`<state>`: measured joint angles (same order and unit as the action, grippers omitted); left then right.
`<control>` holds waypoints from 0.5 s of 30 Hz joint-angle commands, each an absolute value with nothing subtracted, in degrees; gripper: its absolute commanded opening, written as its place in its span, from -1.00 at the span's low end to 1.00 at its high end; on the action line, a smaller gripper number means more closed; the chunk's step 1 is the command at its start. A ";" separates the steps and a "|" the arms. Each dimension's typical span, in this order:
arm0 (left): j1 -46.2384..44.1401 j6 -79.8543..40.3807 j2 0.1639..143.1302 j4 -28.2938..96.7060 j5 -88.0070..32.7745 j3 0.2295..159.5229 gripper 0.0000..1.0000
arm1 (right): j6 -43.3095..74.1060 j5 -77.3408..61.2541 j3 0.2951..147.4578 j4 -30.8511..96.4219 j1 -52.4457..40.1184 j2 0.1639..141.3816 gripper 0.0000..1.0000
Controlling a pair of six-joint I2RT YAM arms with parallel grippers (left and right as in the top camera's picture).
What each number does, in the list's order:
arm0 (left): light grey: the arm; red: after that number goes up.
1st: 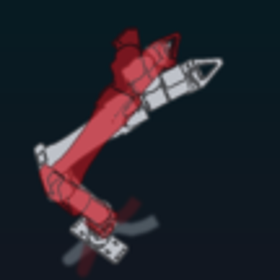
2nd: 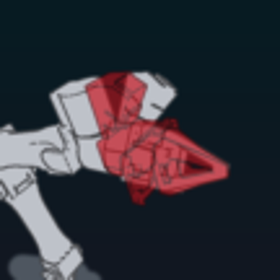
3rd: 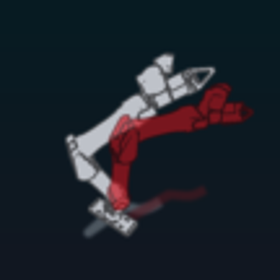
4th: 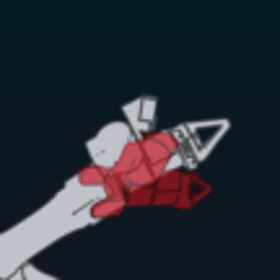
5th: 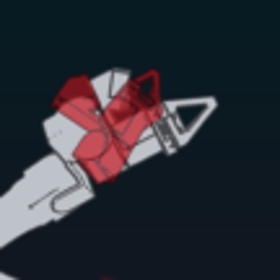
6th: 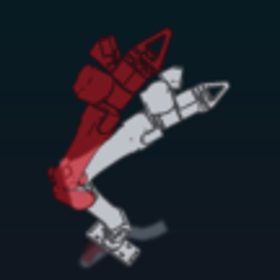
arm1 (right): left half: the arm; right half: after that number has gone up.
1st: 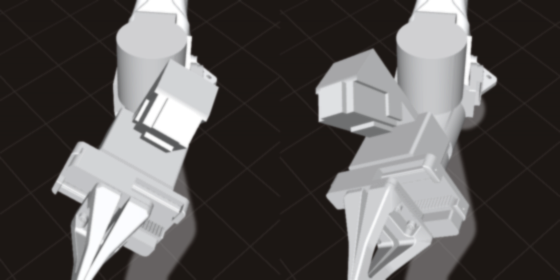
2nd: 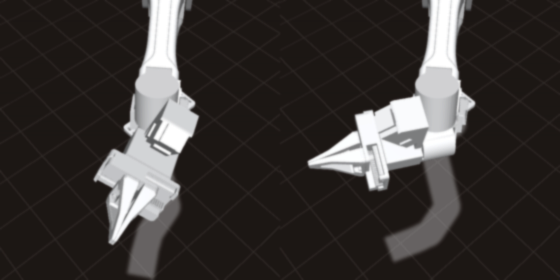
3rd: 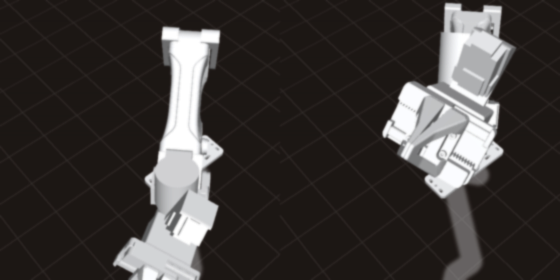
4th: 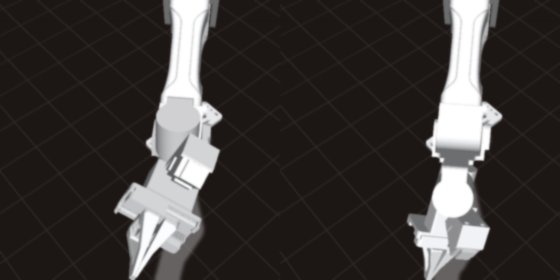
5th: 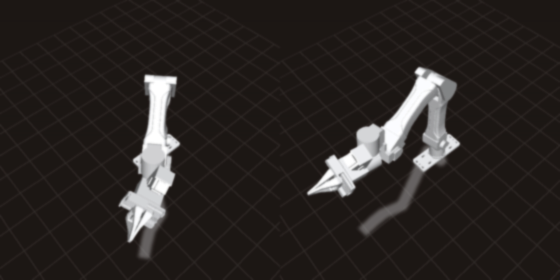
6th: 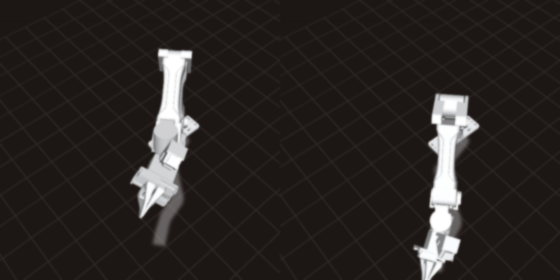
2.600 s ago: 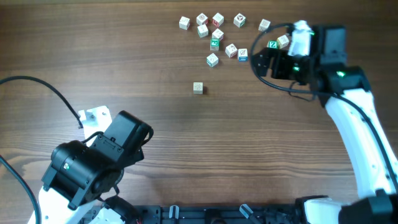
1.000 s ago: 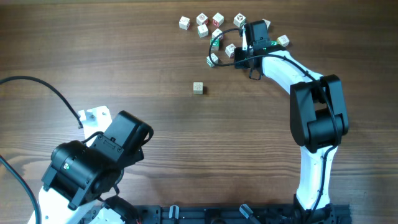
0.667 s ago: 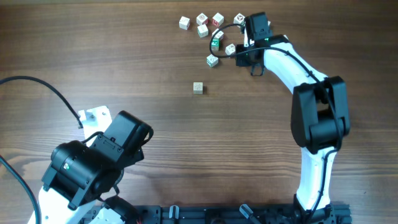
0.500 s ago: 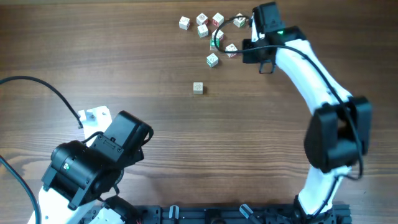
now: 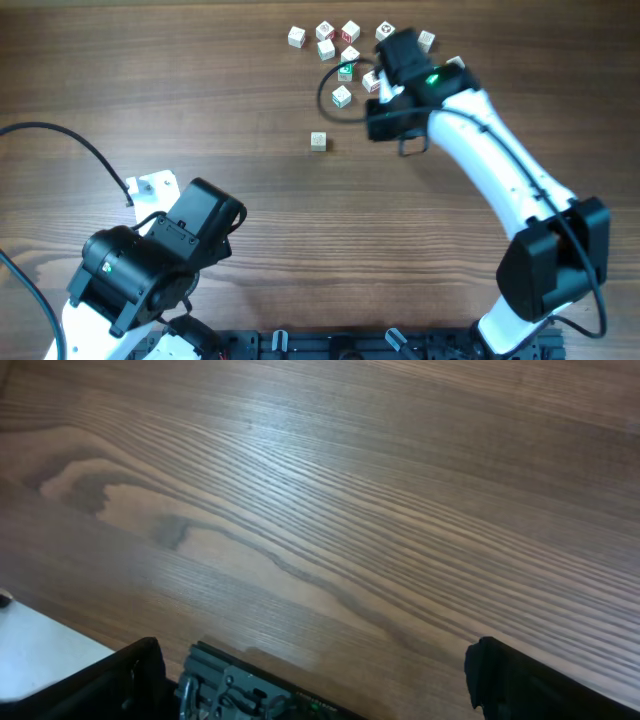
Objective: Form a horizontal line
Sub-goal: 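Grasp the white leaf-picture block with the right gripper, then place the leaf block to the right of the bee block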
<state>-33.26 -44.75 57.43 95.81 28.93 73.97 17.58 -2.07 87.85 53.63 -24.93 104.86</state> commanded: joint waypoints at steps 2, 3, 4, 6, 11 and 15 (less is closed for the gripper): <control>-32.99 -45.30 57.43 95.81 29.87 73.76 1.00 | 26.11 2.11 76.55 42.02 -26.81 104.20 -0.61; -32.99 -45.30 57.43 95.81 29.87 73.76 1.00 | 27.46 2.11 74.50 39.09 -26.79 104.29 -0.60; -32.99 -45.30 57.43 95.81 29.87 73.76 1.00 | 28.56 2.09 72.36 35.40 -26.83 104.53 -0.60; -32.99 -45.30 57.43 95.83 29.87 73.76 1.00 | 28.91 1.65 68.51 28.23 -26.83 104.84 -0.59; -32.99 -45.30 57.43 95.83 29.87 73.76 1.00 | 28.67 1.67 66.81 23.00 -26.83 107.37 -0.54; -32.99 -45.30 57.43 95.83 29.87 73.76 1.00 | 30.48 1.50 66.81 22.26 -26.83 109.78 -0.55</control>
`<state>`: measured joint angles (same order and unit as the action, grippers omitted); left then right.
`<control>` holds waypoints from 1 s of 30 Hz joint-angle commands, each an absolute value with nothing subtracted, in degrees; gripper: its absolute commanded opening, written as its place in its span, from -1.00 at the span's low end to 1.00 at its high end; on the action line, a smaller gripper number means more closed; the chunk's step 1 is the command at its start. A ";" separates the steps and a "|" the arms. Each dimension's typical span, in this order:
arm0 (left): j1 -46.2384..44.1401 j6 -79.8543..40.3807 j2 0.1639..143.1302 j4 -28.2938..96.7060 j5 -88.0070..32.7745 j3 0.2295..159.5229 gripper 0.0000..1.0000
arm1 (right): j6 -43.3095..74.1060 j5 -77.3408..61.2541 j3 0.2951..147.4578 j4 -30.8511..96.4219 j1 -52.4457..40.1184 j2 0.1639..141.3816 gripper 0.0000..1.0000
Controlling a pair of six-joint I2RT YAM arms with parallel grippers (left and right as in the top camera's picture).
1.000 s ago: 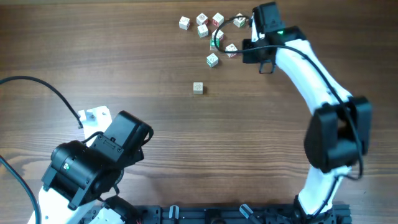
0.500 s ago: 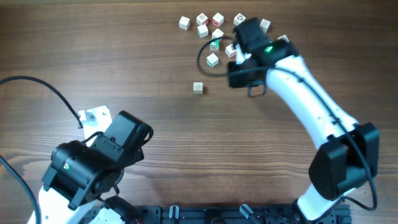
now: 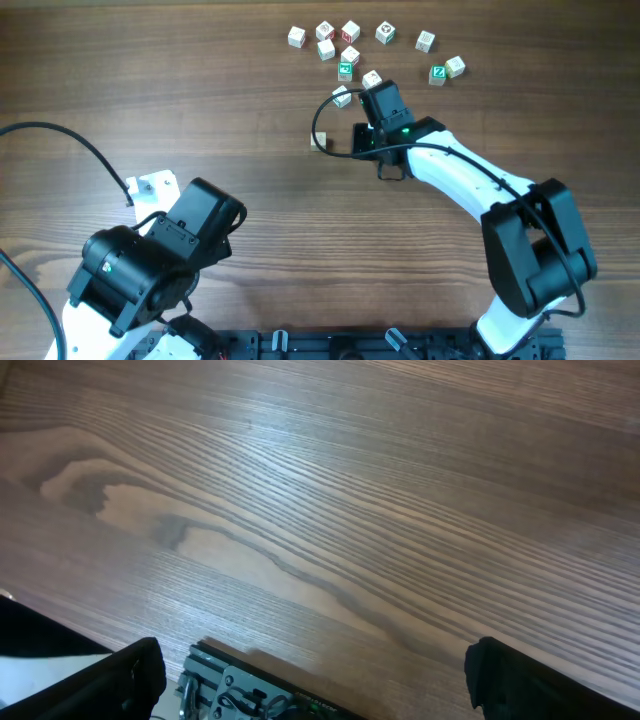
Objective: Form a horizontal line
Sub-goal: 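Place the leaf block to the right of the bee block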
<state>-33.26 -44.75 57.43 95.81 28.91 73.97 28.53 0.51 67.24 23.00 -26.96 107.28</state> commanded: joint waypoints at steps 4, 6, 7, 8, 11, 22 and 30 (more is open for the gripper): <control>-32.99 -45.30 57.43 95.83 29.87 73.76 1.00 | 30.57 -1.41 66.72 21.93 -26.83 111.98 -0.54; -32.99 -45.30 57.43 95.83 29.87 73.76 1.00 | 30.52 -1.63 66.72 21.89 -26.83 112.64 -0.52; -32.99 -45.30 57.43 95.83 29.87 73.76 1.00 | 29.89 -2.42 66.72 21.89 -26.83 112.75 -0.50; -32.99 -45.30 57.43 95.83 29.87 73.76 1.00 | 29.67 -2.92 66.72 21.91 -26.83 112.84 -0.49; -32.99 -45.30 57.43 95.83 29.87 73.76 1.00 | 25.50 -4.19 66.72 21.69 -26.83 112.95 -0.42; -32.99 -45.30 57.43 95.83 29.87 73.76 1.00 | 19.51 -4.38 66.72 18.11 -26.83 112.95 -0.18; -32.99 -45.30 57.43 95.83 29.87 73.76 1.00 | 19.84 -4.60 66.72 16.08 -26.83 112.95 -0.28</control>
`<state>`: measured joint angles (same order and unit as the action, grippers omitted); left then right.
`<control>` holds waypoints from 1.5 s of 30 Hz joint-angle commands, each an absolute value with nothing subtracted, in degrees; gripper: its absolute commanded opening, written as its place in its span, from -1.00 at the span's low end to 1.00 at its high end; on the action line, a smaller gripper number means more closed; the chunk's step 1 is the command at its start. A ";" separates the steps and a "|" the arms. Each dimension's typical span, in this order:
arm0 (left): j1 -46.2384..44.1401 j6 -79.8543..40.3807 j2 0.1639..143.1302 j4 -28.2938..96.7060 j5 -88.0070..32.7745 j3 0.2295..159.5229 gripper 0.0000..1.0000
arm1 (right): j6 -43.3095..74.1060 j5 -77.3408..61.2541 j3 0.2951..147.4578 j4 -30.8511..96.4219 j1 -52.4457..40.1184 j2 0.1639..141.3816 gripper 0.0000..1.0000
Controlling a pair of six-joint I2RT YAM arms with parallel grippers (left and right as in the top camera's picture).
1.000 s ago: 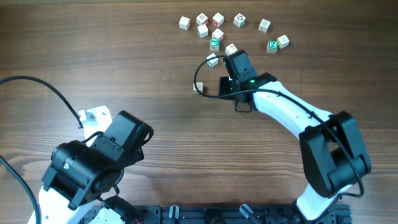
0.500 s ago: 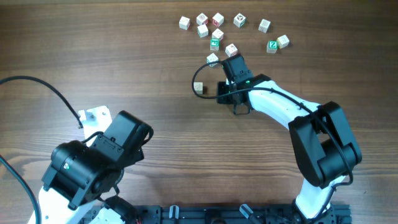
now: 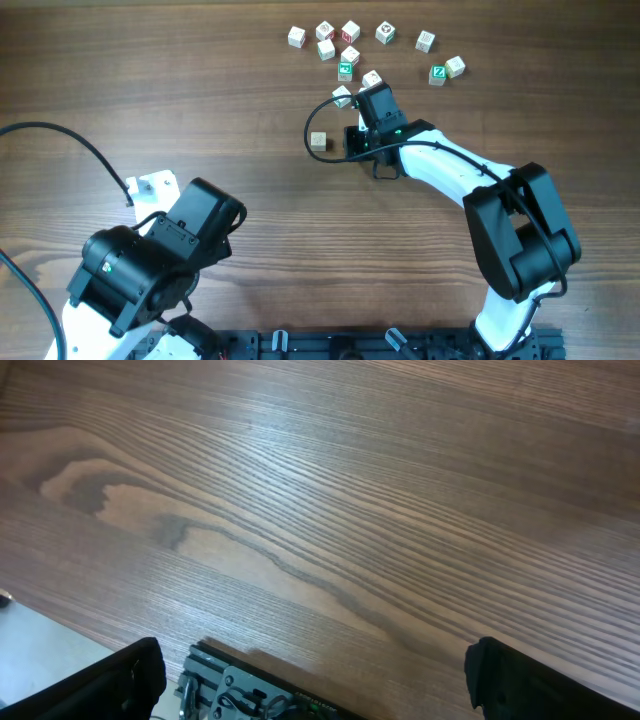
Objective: Form a horizontal line
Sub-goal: 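Place the leaf block to the right of the bee block, then move the right gripper back and grasp the baseball-picture block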
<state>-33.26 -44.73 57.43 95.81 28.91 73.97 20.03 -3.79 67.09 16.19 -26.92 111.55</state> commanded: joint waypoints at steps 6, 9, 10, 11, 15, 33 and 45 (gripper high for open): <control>-32.99 -45.30 57.43 95.83 29.85 73.76 1.00 | 21.30 -4.64 66.74 16.10 -26.83 112.95 -0.45; -32.99 -45.30 57.43 95.83 29.87 73.76 1.00 | 22.65 -6.48 67.07 14.59 -26.83 112.95 -0.45; -32.99 -45.30 57.43 95.83 29.87 73.76 1.00 | 22.68 -6.63 67.35 14.39 -26.83 112.95 -0.46; -32.99 -45.30 57.43 95.83 29.87 73.76 1.00 | 22.72 -6.63 67.70 14.13 -26.83 112.95 -0.45; -32.99 -45.30 57.43 95.81 29.87 73.76 1.00 | 25.96 -6.57 67.81 12.91 -26.83 112.95 -0.45; -32.99 -45.30 57.43 95.83 29.87 73.76 1.00 | 30.35 -6.74 67.81 9.43 -26.83 113.06 -0.04; -32.99 -45.30 57.43 95.81 29.87 73.76 1.00 | 31.64 -6.02 72.16 14.94 -26.35 109.95 0.95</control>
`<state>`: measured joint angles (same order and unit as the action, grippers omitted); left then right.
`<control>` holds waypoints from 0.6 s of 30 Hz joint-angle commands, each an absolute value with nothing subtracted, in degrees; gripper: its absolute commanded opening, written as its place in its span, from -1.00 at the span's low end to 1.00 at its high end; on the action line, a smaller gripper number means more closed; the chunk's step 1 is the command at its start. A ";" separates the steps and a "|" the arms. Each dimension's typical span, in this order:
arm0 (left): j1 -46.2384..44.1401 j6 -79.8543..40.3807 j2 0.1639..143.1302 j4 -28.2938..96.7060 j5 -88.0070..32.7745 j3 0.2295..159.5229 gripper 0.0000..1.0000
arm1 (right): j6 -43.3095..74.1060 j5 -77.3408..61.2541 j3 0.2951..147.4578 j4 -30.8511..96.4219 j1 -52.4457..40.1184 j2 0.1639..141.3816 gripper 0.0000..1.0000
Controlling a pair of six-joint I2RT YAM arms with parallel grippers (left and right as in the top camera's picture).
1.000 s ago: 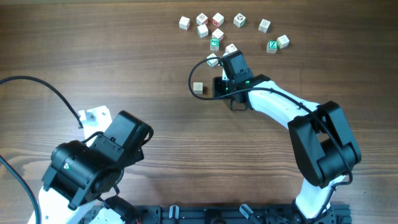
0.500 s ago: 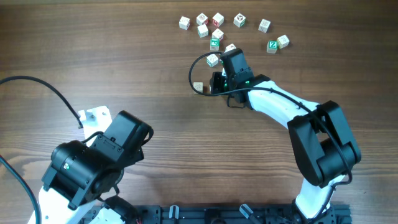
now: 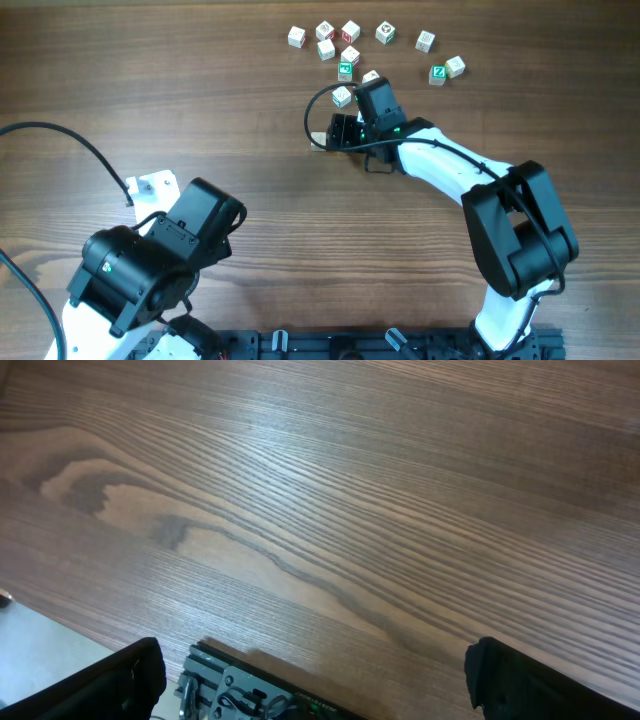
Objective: Form a horizontal line
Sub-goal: 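Move the right gripper back and grasp the baseball-picture block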
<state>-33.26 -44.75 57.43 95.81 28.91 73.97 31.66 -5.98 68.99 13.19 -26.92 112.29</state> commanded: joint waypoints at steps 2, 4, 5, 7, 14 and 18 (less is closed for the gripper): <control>-32.99 -45.30 57.43 95.83 29.87 73.76 1.00 | 31.66 -5.85 75.20 19.44 -25.50 108.09 0.99; -32.99 -45.30 57.43 95.83 29.87 73.76 1.00 | 31.48 -4.27 81.06 27.27 -24.58 106.74 0.99; -32.99 -45.30 57.43 95.83 29.87 73.76 1.00 | 31.20 -2.50 84.93 32.14 -24.49 106.65 0.99; -32.99 -45.30 57.43 95.83 29.87 73.76 1.00 | 29.19 0.32 90.30 37.89 -24.51 106.65 0.99; -32.99 -45.30 57.43 95.83 29.87 73.76 1.00 | 15.49 8.36 97.93 38.39 -22.98 109.75 0.99; -32.99 -45.30 57.43 95.81 29.87 73.76 1.00 | 7.27 -2.42 97.93 33.50 -18.13 117.93 0.99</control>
<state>-33.26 -44.73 57.43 95.79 28.91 73.97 14.87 4.51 97.10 35.42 -21.06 111.77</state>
